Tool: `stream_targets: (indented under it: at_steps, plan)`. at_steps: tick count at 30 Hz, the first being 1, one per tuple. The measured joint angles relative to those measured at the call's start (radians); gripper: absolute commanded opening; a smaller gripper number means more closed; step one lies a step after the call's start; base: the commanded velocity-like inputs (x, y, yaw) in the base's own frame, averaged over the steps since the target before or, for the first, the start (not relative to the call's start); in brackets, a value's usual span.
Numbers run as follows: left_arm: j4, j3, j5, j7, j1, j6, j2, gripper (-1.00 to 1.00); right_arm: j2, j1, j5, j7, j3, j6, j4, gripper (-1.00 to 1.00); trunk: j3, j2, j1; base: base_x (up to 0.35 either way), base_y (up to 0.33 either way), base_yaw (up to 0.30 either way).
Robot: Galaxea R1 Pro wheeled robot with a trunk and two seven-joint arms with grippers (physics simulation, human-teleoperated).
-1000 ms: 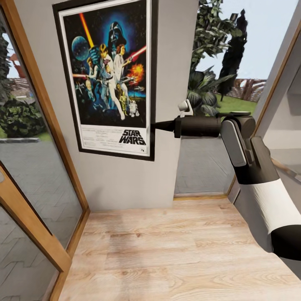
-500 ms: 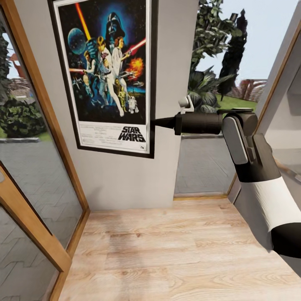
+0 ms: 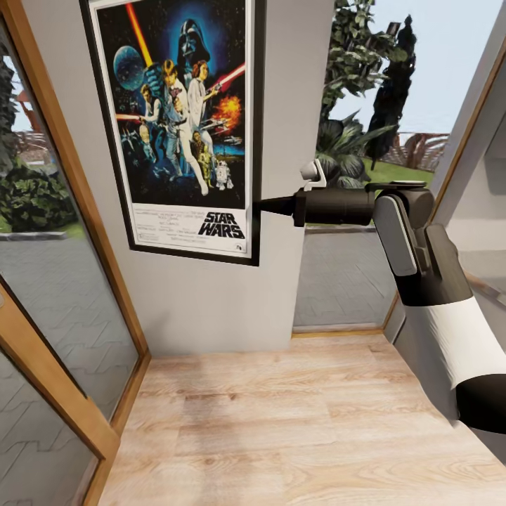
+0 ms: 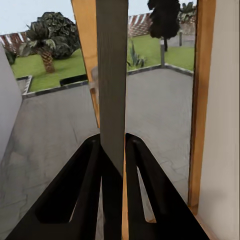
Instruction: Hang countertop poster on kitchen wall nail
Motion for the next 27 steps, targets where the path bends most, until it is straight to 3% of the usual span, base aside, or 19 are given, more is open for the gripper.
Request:
stream_targets:
  at_steps: [27]
  plan:
    - [0.0, 0.0, 0.0, 0.0, 0.0, 0.0, 0.0, 1.0, -0.001, 0.0, 0.001, 0.0, 0.0, 0.0, 0.0, -1.0, 0.0, 0.0, 0.0, 0.326, 0.001, 0.0]
